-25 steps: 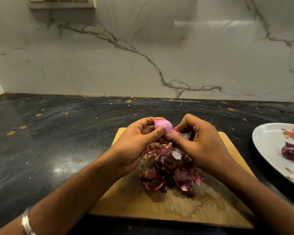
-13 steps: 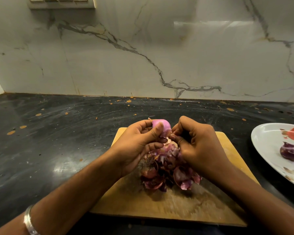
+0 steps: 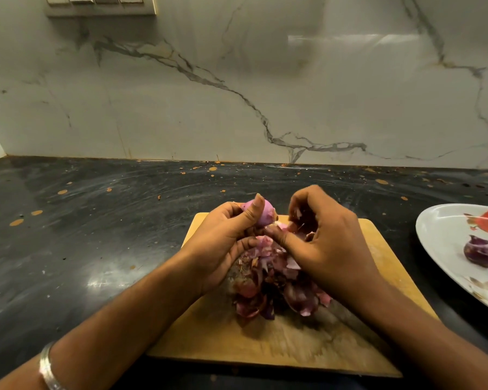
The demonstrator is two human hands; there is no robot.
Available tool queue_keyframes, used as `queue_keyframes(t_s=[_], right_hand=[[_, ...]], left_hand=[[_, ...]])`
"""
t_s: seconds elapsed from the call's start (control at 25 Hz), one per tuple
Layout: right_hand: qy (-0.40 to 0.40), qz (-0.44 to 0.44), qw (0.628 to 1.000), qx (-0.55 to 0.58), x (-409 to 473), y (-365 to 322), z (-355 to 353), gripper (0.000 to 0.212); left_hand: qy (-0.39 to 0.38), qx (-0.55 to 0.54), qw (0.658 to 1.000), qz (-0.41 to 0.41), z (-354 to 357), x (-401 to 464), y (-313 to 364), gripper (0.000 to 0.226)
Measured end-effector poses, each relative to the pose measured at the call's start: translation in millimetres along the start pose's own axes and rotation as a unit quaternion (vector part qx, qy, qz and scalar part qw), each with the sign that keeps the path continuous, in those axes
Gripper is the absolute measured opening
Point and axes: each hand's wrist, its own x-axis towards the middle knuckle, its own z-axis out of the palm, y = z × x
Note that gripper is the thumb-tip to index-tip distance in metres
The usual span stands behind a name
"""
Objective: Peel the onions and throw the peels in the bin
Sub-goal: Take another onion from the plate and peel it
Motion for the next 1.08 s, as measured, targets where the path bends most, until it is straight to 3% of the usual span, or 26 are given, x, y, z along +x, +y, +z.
queue_keyframes(t_s=[0.24, 0.44, 0.64, 0.88, 1.08], right_hand=[[-0.008, 0.037, 0.996, 0.081, -0.5, 1.5, 0.2, 0.005], [-0.013, 0.056, 0.992, 0.11, 0.6, 1.4, -1.5, 0.006], [0.027, 0.054, 0.996, 0.066, -0.8, -0.8, -3.0, 0.009], [0.034, 0.134, 0.982, 0.129, 5.6, 1.6, -9.4, 0.009], [-0.016, 0.064, 0.998, 0.017, 1.0, -4.1, -11.2, 0.008]], left_hand=[[-0.006, 0.012, 1.0, 0.006, 1.6, -2.8, -1.5, 0.056], [-0.013, 0.004, 1.0, 0.017, 0.7, -3.6, -1.8, 0.054], [-0.026, 0.019, 0.998, 0.05, 4.0, -7.3, -7.4, 0.044], [-0.049, -0.017, 0.998, 0.026, 4.1, -3.7, -3.2, 0.046], [-0.036, -0.018, 0.999, 0.014, -1.0, 2.2, 3.1, 0.044]])
